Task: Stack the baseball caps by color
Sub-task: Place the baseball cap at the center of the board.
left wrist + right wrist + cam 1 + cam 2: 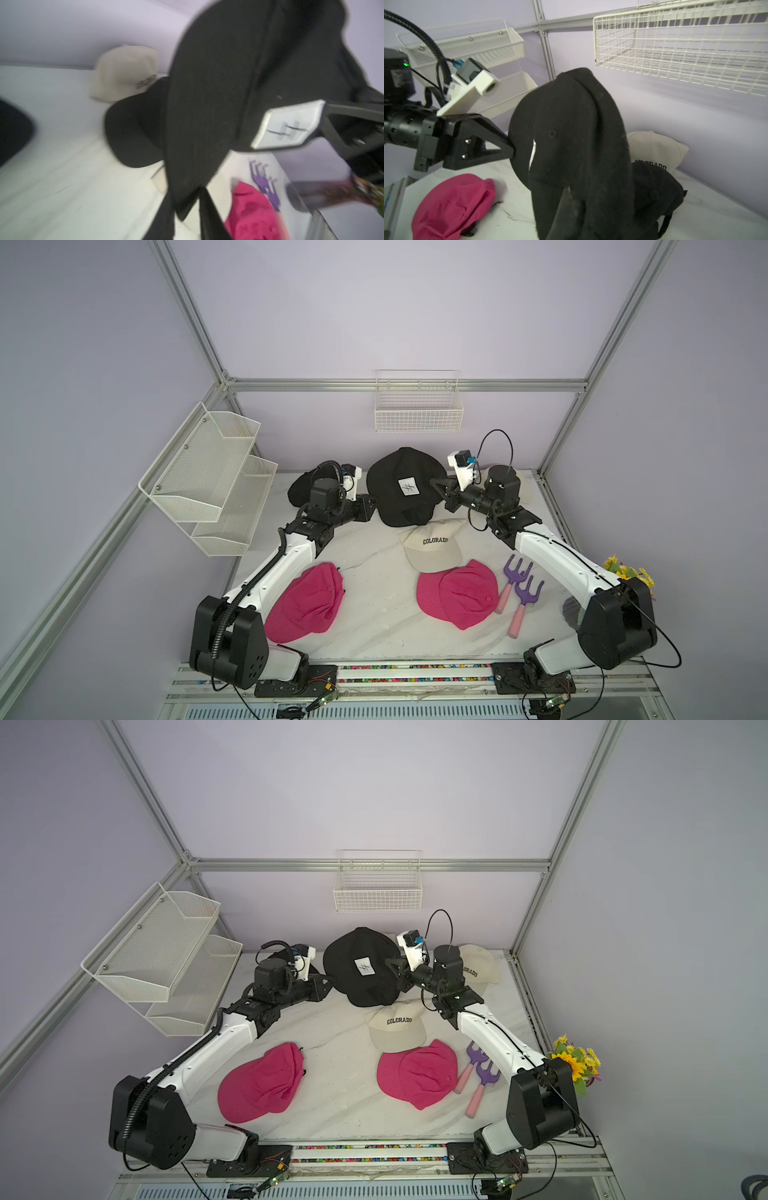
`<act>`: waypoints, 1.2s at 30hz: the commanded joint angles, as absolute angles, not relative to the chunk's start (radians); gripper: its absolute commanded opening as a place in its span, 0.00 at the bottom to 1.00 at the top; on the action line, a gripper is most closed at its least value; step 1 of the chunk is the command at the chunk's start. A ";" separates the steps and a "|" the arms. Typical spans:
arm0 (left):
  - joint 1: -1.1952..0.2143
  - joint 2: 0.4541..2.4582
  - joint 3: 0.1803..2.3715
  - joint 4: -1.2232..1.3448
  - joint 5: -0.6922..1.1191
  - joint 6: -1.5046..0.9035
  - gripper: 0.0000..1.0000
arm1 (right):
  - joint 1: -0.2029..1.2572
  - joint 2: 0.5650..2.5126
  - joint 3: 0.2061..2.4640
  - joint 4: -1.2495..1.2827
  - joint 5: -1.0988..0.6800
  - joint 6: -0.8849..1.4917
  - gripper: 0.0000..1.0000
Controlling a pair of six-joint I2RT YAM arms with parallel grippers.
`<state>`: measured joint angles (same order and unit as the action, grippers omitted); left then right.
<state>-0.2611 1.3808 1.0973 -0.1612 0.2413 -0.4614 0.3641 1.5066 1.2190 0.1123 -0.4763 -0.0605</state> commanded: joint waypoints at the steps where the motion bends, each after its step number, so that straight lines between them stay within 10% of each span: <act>1: -0.207 1.358 1.101 -0.320 -0.203 -0.535 1.00 | 0.383 1.528 1.301 -0.043 -0.355 -0.189 0.00; 27: -0.195 1.158 1.012 -0.511 -0.427 -0.733 1.00 | 0.672 1.838 1.532 -0.502 -0.797 -0.531 0.00; 36: -0.195 1.230 0.966 -0.391 -0.147 -0.657 1.00 | 0.595 2.080 1.703 -0.413 -0.439 -0.539 0.00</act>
